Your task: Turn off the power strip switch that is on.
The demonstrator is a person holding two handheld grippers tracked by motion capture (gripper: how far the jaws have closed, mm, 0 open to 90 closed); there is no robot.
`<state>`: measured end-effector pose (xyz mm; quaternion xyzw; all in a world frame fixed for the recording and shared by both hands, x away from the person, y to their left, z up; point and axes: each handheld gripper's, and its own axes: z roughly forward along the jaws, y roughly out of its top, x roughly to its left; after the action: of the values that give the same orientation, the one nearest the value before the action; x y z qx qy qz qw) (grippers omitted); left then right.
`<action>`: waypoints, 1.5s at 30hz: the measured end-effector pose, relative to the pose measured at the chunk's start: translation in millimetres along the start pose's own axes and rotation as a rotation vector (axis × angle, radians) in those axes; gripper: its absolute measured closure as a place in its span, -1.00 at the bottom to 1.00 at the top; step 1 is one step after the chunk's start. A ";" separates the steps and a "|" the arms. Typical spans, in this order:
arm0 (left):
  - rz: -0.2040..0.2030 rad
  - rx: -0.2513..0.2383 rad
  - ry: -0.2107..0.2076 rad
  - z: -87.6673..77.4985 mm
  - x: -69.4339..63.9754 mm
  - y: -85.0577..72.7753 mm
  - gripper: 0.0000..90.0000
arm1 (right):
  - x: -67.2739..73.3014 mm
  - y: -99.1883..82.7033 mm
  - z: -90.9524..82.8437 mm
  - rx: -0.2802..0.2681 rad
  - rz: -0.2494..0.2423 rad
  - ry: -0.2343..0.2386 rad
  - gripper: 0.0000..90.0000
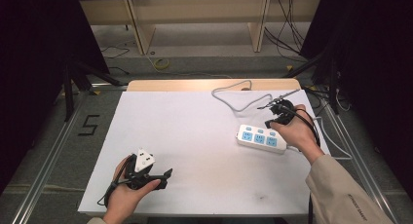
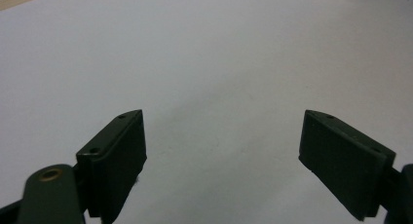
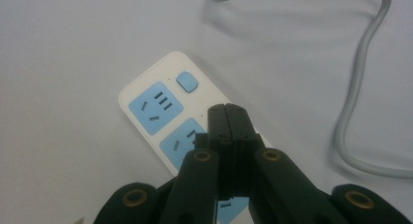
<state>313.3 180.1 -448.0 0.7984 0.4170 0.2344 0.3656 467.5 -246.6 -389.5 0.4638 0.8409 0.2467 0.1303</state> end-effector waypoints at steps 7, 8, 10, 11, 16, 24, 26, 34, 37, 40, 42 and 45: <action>-0.002 -0.001 0.001 -0.3 0.1 -0.1 -0.63 | 4.2 -7.1 -6.9 -0.026 -0.011 0.013 1.00; -0.003 -0.002 0.001 -0.2 0.3 -0.1 -0.63 | 4.3 -8.4 -8.0 -0.032 -0.013 0.012 1.00; -0.003 -0.001 0.002 0.0 0.5 -0.4 -0.63 | 4.7 -11.5 -9.9 -0.044 -0.012 0.019 1.00; -0.003 -0.001 0.001 0.0 0.6 -0.4 -0.63 | 5.0 -13.2 -10.8 -0.048 -0.015 0.022 1.00; -0.005 -0.003 0.001 0.0 1.5 -0.6 -0.62 | 8.8 -21.4 -13.5 -0.068 -0.026 0.036 1.00; -0.006 -0.002 0.001 -0.2 1.8 -0.9 -0.62 | 12.5 -31.9 -17.9 -0.092 -0.027 0.042 1.00; -0.008 -0.001 0.001 -0.4 1.7 -1.0 -0.62 | 13.3 -34.9 -19.3 -0.104 -0.032 0.044 1.00; -0.006 0.000 0.001 0.0 2.0 -1.1 -0.63 | 19.1 -51.2 -24.4 -0.151 -0.041 0.069 1.00; -0.008 0.000 0.000 0.1 1.9 -1.2 -0.63 | 21.5 -59.0 -25.3 -0.191 -0.044 0.080 1.00; -0.010 0.002 0.000 0.1 2.0 -1.4 -0.62 | 23.7 -67.2 -26.0 -0.218 -0.041 0.099 1.00; -0.010 0.003 0.000 -0.1 1.9 -1.4 -0.62 | 25.8 -73.6 -26.2 -0.239 -0.053 0.114 0.98; -0.010 0.004 0.001 -0.2 1.7 -1.5 -0.63 | 29.1 -83.4 -26.5 -0.271 -0.065 0.124 0.94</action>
<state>313.3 182.2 -448.9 0.7970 0.4216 0.2320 0.3650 380.3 -267.2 -411.5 0.3987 0.8208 0.3816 0.1474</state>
